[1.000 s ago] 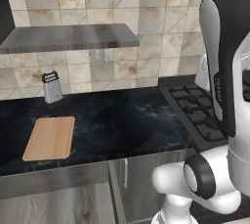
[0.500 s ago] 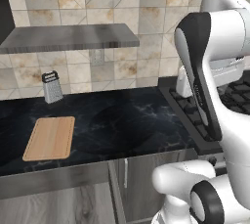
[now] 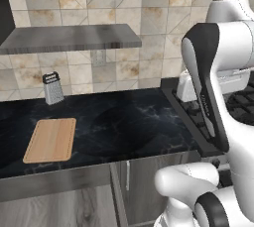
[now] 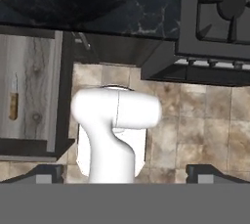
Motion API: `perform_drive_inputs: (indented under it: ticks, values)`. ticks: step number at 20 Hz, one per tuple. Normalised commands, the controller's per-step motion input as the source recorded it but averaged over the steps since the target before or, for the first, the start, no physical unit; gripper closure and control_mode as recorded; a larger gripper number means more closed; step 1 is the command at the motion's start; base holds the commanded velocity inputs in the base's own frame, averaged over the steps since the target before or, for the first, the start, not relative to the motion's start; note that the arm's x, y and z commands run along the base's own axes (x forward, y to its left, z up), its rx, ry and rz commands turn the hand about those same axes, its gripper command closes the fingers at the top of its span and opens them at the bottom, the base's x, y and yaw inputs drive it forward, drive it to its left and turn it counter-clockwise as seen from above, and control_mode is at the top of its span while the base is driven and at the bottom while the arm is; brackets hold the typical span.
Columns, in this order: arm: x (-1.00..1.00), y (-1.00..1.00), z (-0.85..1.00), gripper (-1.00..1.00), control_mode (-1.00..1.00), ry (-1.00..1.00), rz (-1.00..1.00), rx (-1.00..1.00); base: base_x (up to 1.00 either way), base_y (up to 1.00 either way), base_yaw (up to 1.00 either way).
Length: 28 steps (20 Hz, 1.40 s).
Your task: Open the drawer on the left and place the cutting tools on the cutting board.
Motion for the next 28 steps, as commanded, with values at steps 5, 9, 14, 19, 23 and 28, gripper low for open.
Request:
perform_drive_inputs:
  ticks: [5,9,14,19,23,28]
  values:
    - [-0.14,0.15,-0.28,-1.00,-1.00,-0.07,0.00,0.09,0.00,0.00,0.00]
    - [-0.34,0.32,-0.14,-1.00,-1.00,-0.09,0.02,0.01,0.00,0.00,0.00]
    - [-0.57,0.32,-0.01,-1.00,-1.00,-0.09,0.00,0.00,0.00,0.00,0.00]
    - [-0.57,0.21,0.03,-1.00,-1.00,-0.02,0.07,0.00,0.00,0.00,0.00]
    - [-0.20,0.40,0.00,-1.00,-1.00,0.00,0.08,0.00,0.00,0.00,0.00]
    - [-0.06,0.36,0.00,-1.00,-1.00,0.00,0.03,0.00,0.00,0.00,0.00]
